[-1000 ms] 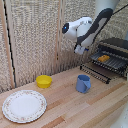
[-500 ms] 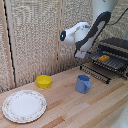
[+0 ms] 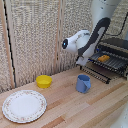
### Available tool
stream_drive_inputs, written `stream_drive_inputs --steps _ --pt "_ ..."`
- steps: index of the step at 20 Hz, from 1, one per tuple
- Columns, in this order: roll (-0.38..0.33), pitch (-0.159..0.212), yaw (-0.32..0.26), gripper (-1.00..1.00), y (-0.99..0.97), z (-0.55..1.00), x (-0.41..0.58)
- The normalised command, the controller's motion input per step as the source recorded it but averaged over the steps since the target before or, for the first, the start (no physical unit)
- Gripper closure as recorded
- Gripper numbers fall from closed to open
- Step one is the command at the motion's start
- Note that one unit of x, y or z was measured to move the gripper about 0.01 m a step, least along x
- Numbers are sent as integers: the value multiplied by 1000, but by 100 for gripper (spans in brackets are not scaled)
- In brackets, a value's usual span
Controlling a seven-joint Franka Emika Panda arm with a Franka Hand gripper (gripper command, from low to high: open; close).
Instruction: Kindly employ your clamp to softly take hold of the bread. Delicately rest it on the oven pan, verifying that it is even on the surface. Using your clamp and attentiveness, smoothly glide the pan into the oven and along the appropriate brackets, securing it in position.
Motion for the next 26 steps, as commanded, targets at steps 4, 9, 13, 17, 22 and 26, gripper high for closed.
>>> stream_drive_inputs --steps 4,9,13,17,22,26 --pt "-27 5 179 -100 -359 -146 -124" --pt "0 47 206 -100 -473 -6 -145" --pt "0 64 189 -100 -389 -8 -91" --pt "-4 67 159 -100 -326 0 -60" --pt "-3 62 126 -100 -305 0 -41" --pt "7 36 76 100 -246 0 0"
